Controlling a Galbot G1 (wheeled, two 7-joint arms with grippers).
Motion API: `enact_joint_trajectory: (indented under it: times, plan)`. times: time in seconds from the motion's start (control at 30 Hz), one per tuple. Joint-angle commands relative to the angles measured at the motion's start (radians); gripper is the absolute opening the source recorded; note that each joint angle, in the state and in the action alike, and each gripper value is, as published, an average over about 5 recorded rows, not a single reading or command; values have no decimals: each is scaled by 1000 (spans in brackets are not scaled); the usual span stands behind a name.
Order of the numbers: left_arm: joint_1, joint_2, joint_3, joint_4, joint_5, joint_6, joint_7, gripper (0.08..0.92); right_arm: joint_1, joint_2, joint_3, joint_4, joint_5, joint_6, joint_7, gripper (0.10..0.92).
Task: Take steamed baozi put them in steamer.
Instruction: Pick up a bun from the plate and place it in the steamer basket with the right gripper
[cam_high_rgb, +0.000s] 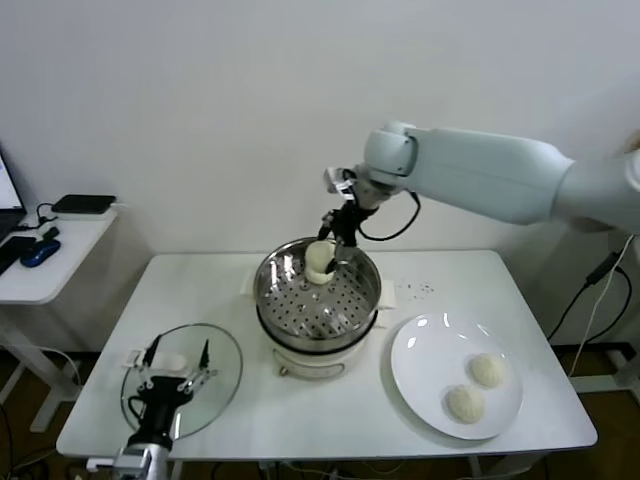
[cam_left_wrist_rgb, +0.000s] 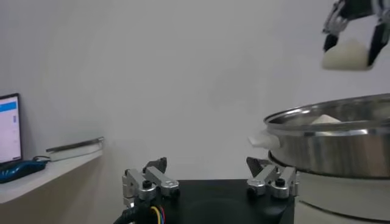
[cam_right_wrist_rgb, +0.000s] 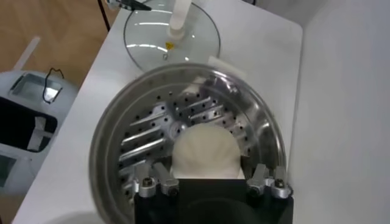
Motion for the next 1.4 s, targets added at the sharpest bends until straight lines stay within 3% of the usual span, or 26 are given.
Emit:
enact_joint_trajectory:
  times: [0.03, 1.2, 1.4]
  plan:
    - [6, 3, -6, -2, -6, -3, -1, 823, -105, 130, 27, -125, -30, -2, 5, 738]
    - [7, -1, -8, 14, -8, -11, 0, 823, -251, 200, 75, -242, -129, 13, 14, 757]
    - [6, -2, -7, 12, -7, -11, 0, 823, -221, 181, 80, -225, -133, 19, 0, 815]
